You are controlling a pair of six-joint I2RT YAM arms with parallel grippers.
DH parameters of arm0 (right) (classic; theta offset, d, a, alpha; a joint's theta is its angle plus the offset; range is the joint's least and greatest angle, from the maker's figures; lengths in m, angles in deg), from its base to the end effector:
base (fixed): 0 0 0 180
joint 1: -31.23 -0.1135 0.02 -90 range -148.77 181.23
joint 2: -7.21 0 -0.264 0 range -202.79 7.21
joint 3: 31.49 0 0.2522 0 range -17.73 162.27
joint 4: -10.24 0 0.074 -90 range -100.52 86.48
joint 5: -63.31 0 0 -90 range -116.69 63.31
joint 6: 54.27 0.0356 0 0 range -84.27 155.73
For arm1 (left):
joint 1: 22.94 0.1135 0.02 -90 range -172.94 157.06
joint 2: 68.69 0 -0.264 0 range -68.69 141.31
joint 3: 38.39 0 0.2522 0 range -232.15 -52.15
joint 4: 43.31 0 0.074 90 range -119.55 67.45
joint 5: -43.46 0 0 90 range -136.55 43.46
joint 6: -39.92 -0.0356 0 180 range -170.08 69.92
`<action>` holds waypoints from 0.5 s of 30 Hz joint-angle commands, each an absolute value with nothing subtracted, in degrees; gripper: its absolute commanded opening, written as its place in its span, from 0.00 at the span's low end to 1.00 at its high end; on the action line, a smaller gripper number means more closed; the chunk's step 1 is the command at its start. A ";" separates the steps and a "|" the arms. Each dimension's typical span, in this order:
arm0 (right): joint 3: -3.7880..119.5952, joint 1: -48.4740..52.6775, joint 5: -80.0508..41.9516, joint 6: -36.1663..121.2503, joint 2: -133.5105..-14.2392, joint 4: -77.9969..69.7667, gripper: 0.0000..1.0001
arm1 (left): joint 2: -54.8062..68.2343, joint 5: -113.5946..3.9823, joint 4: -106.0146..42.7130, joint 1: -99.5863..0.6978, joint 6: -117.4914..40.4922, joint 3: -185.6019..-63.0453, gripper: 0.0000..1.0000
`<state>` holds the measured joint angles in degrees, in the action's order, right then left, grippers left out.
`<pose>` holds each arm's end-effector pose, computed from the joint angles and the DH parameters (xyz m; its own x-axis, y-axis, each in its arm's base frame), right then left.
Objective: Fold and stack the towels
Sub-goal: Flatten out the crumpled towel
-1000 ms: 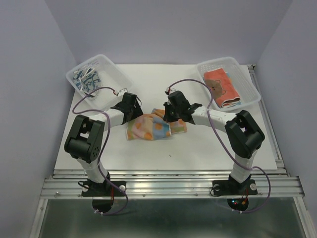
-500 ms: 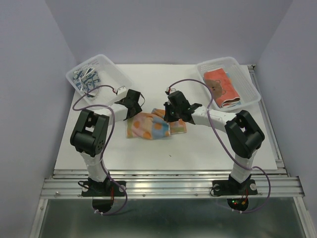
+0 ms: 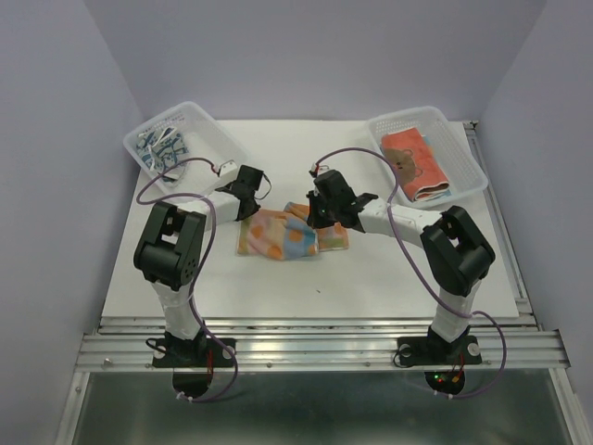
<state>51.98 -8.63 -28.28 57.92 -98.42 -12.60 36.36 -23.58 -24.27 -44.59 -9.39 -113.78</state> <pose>0.3094 0.2570 0.1951 -0.7389 -0.1251 -0.6621 -0.3743 0.8933 0.2489 0.3566 -0.1266 0.1634 -0.5949 -0.4097 -0.6915 -0.3791 0.9017 -0.2081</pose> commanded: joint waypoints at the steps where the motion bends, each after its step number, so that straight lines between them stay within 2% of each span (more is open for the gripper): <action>1: 53.73 -9.03 -28.97 56.82 -98.00 -12.22 0.01 | 37.83 -24.92 -20.41 -45.00 -10.35 -114.03 0.23; 3: 53.37 -9.03 -28.89 56.73 -97.74 -11.96 0.01 | 37.39 -25.54 -20.23 -45.18 -10.53 -113.59 0.03; 4: 53.02 -9.03 -28.80 56.73 -97.56 -11.78 0.01 | 36.96 -25.80 -20.67 -45.27 -10.96 -112.98 0.00; 10: 52.23 -9.02 -29.50 54.72 -94.31 -10.90 0.01 | 28.27 -29.49 -26.90 -45.80 -12.64 -105.08 0.00; 15: 51.88 -9.11 -31.70 52.69 -89.31 -10.55 0.01 | 14.39 -31.52 -33.14 -47.90 -13.87 -99.36 0.00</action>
